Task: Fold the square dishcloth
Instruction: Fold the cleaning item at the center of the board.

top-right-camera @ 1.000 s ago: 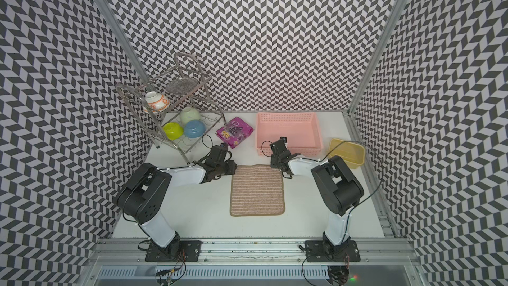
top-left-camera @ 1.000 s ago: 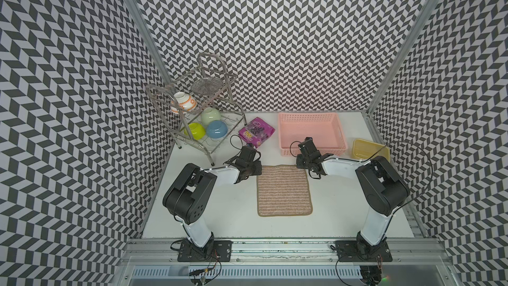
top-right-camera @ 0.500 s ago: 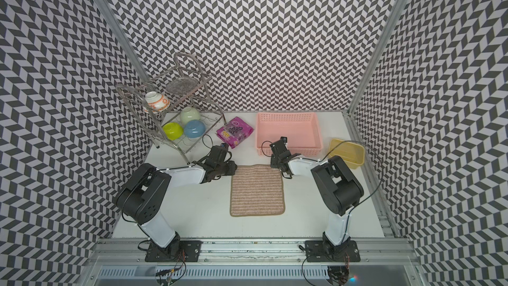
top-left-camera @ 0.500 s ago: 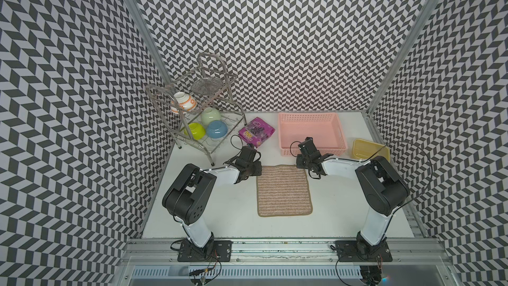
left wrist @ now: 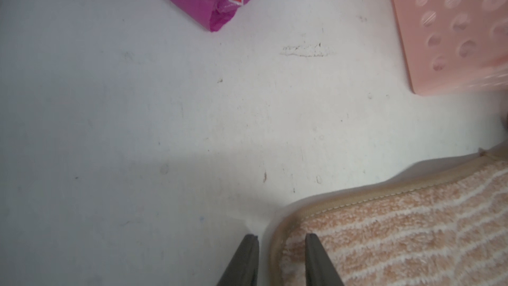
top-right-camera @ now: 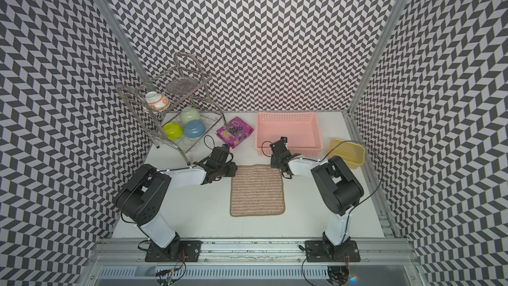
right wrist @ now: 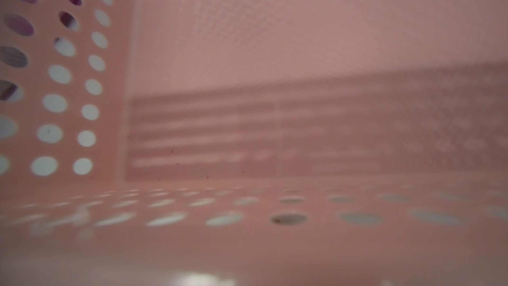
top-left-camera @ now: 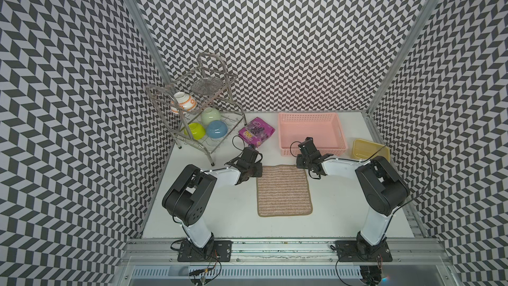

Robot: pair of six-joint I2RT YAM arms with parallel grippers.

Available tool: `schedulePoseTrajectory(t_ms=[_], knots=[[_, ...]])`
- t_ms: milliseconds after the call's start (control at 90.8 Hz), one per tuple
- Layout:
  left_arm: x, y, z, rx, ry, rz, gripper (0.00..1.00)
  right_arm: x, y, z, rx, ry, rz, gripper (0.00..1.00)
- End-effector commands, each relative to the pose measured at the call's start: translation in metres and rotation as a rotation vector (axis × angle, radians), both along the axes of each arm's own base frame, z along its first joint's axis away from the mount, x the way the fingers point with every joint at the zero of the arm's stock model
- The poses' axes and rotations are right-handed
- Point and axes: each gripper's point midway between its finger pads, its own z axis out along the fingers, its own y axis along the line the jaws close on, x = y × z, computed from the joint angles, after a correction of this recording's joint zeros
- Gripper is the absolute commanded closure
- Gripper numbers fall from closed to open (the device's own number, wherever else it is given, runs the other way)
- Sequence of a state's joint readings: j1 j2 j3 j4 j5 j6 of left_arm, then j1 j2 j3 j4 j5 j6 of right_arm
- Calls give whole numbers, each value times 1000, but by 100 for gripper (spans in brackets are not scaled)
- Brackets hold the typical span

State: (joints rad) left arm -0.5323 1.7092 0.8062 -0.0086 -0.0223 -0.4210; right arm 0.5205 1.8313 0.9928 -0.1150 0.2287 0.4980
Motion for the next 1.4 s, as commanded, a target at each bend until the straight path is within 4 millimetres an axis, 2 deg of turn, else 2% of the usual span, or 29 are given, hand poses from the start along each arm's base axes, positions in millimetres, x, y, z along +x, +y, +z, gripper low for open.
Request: schedulePoseTrajectory(t_ms=[0,121,319,540,826,1035,1179,1289,1388], knots=[[-26,18,-35,133,117,14,76,8,1,6,15,-37,-12,82],[-23,27,-39,178,114,53,82,7,2,7,24,-37,-9,82],[-14,18,-36,154,88,48,100,7,2,14,33,-49,-6,87],[-12,8,-27,93,63,24,100,3,0,32,47,-89,-2,100],[-17,-12,1,-59,-32,-22,100,-8,-6,75,114,-193,-1,100],[-16,-32,34,-177,-142,-47,100,-13,-13,96,134,-270,-9,100],[-11,-35,56,-219,-229,-51,100,-8,-22,102,129,-287,-29,100],[-6,-38,73,-240,-294,-64,100,-4,-28,100,129,-280,-39,100],[-2,-40,80,-240,-332,-77,100,-1,-29,100,151,-282,-37,100]])
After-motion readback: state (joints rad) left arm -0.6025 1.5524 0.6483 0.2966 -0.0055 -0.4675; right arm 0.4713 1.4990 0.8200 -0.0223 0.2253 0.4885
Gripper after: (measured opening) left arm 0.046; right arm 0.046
